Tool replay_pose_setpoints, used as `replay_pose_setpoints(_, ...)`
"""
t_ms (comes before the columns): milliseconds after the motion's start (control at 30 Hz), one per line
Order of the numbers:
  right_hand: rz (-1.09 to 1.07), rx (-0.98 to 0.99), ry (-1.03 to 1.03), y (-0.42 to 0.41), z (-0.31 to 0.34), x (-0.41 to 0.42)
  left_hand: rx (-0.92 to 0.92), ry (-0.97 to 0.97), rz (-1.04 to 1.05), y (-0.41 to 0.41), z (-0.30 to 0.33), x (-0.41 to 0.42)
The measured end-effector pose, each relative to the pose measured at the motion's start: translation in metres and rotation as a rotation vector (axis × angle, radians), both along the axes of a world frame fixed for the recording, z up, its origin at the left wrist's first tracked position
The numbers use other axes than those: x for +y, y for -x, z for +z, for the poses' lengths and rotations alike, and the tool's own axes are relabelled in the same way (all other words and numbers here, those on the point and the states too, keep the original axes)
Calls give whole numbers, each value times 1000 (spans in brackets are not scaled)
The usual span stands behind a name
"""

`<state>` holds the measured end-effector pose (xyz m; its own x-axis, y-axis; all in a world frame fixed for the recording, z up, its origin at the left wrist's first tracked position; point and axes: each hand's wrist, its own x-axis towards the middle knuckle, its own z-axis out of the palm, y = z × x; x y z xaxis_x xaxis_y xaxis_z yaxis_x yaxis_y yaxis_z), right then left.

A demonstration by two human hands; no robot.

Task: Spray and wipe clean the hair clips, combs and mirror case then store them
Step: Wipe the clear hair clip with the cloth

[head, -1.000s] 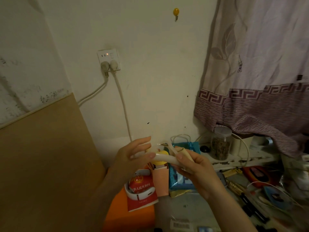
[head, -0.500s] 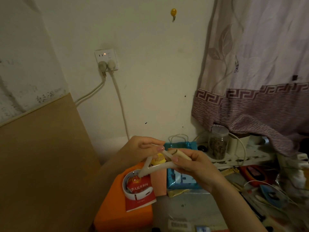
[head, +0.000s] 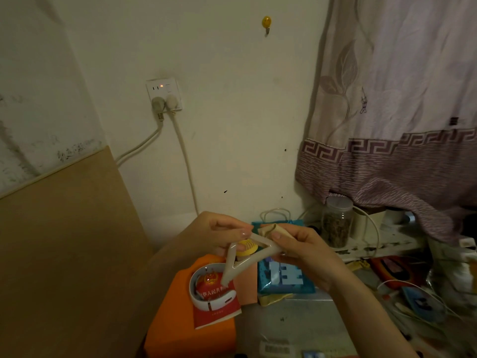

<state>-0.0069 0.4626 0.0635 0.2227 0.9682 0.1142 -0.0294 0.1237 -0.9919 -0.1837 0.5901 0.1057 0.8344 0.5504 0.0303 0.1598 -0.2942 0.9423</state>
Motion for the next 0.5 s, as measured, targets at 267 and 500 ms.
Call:
replay_pose_setpoints(267, -177, 41, -81, 1, -4, 5, -74, 46, 104, 2, -7, -2)
replay_pose_setpoints(500, -421, 141, -152, 5, -5, 6, -201, 100, 232, 1, -15, -6)
